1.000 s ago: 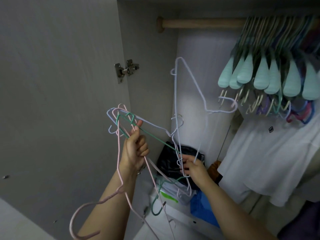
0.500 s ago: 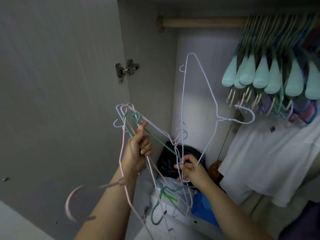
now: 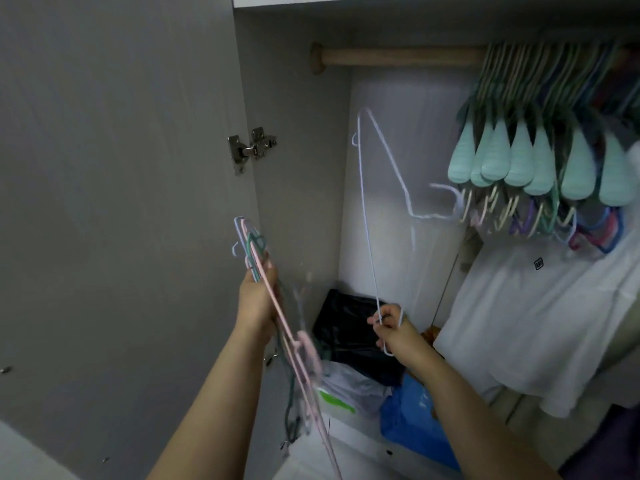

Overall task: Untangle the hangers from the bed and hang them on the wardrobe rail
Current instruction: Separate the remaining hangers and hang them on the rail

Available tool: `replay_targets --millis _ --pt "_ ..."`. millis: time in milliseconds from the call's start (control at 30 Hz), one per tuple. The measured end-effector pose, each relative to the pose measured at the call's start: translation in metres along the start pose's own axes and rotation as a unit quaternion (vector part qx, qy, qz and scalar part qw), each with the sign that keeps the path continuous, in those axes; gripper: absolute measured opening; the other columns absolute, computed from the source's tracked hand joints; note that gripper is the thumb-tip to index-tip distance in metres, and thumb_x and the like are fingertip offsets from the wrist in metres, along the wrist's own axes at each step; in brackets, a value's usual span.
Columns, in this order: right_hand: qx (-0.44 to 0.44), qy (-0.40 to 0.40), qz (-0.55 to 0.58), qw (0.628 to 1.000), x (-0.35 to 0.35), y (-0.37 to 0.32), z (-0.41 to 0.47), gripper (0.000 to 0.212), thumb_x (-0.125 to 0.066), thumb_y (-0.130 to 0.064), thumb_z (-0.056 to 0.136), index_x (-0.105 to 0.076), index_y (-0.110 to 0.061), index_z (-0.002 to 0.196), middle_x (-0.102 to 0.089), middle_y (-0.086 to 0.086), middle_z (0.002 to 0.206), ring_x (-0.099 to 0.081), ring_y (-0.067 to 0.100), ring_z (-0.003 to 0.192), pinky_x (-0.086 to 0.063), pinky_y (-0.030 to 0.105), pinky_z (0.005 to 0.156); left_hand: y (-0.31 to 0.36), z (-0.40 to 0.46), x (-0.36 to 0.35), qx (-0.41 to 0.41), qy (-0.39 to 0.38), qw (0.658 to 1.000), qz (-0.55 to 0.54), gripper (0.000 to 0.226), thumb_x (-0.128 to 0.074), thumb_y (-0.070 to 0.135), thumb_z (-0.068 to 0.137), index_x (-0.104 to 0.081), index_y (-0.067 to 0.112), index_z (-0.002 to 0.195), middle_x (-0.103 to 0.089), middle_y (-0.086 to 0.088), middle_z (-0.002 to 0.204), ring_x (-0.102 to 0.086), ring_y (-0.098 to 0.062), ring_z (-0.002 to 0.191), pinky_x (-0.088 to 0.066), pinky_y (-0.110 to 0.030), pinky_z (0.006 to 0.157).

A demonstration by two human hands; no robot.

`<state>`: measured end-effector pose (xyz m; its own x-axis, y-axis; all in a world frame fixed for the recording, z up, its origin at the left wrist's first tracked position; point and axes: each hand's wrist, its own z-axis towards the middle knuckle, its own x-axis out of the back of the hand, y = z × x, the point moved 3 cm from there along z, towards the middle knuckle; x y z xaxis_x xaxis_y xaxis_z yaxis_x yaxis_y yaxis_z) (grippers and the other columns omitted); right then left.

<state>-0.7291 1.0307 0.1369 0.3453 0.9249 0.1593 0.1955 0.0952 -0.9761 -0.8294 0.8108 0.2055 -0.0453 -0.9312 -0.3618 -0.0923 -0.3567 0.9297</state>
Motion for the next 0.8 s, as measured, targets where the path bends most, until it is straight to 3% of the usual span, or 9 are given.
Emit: replay_targets --millis 100,167,200,267,367,500,633,800 --pt "-0.049 0.014 0.038 0.998 0.005 -0.016 0.003 0.021 -0.059 -0.03 0.092 -0.044 -0.018 0.086 -0.049 0.003 0.079 -0.037 0.011 0.05 -0.031 0.022 0.043 0.0 0.004 0.0 -0.024 0.025 0.998 0.056 0.017 -0.052 0.028 0.097 -0.057 0.021 0.082 -0.049 0.001 0.053 -0.041 -0.011 0.038 -0.035 -0.021 0.044" --pt "-0.061 0.022 0.1 0.993 0.005 -0.035 0.005 0.031 -0.062 -0.045 0.088 -0.046 -0.017 0.088 -0.044 0.001 0.081 -0.031 0.008 0.048 -0.023 0.018 0.039 0.0 0.005 -0.001 -0.023 0.019 0.999 0.036 0.027 -0.052 0.036 0.098 -0.051 0.022 0.075 -0.042 0.007 0.046 -0.036 -0.009 0.035 -0.032 -0.018 0.039" --pt "-0.056 0.026 0.121 0.991 0.005 -0.047 0.007 0.032 -0.062 -0.045 0.087 -0.048 -0.016 0.09 -0.041 0.0 0.082 -0.029 0.007 0.048 -0.02 0.017 0.038 0.001 0.006 -0.002 -0.019 0.009 1.0 0.014 0.028 -0.049 0.039 0.098 -0.05 0.024 0.075 -0.034 0.009 0.041 -0.03 -0.007 0.032 -0.028 -0.015 0.036" --pt "-0.034 0.027 0.158 0.986 0.006 -0.079 0.013 0.028 -0.063 -0.038 0.088 -0.05 -0.014 0.097 -0.037 0.001 0.085 -0.028 0.007 0.051 -0.017 0.017 0.038 0.005 0.009 -0.007 -0.021 -0.023 0.999 -0.034 0.02 -0.043 0.04 0.1 -0.058 0.028 0.094 -0.024 0.012 0.042 -0.023 -0.004 0.03 -0.022 -0.011 0.035" --pt "0.015 0.032 0.227 0.973 0.015 -0.134 0.024 0.026 -0.067 -0.033 0.086 -0.054 -0.014 0.098 -0.034 0.0 0.083 -0.027 0.005 0.046 -0.016 0.015 0.035 0.013 0.016 -0.017 -0.027 -0.074 0.995 -0.066 0.024 -0.04 0.046 0.1 -0.056 0.033 0.113 -0.02 0.012 0.046 -0.02 -0.003 0.033 -0.019 -0.011 0.035" --pt "0.031 0.092 0.316 0.944 0.029 -0.2 0.045 0.045 -0.069 -0.052 0.078 -0.052 -0.012 0.09 -0.034 -0.001 0.075 -0.02 0.002 0.036 -0.014 0.013 0.03 0.029 0.02 -0.034 -0.024 -0.12 0.988 -0.096 0.024 -0.037 0.05 0.099 -0.049 0.034 0.113 -0.019 0.012 0.047 -0.018 -0.003 0.034 -0.018 -0.012 0.034" --pt "-0.006 0.15 0.332 0.931 0.036 -0.243 0.067 0.052 -0.07 -0.064 0.069 -0.049 -0.018 0.082 -0.024 -0.003 0.064 -0.014 0.005 0.042 -0.013 0.014 0.031 0.04 0.024 -0.049 -0.012 -0.142 0.984 -0.102 0.045 -0.038 0.055 0.097 -0.046 0.029 0.134 -0.019 0.011 0.047 -0.018 -0.004 0.034 -0.019 -0.013 0.034" --pt "-0.091 0.144 0.359 0.918 0.04 -0.247 0.078 0.053 -0.081 -0.051 0.064 -0.041 -0.016 0.071 -0.021 -0.002 0.067 -0.011 0.009 0.051 -0.013 0.014 0.035 0.051 0.021 -0.055 -0.027 -0.187 0.976 -0.109 0.037 -0.033 0.056 0.097 -0.048 0.032 0.121 -0.019 0.011 0.048 -0.015 -0.002 0.035 -0.014 -0.011 0.036"
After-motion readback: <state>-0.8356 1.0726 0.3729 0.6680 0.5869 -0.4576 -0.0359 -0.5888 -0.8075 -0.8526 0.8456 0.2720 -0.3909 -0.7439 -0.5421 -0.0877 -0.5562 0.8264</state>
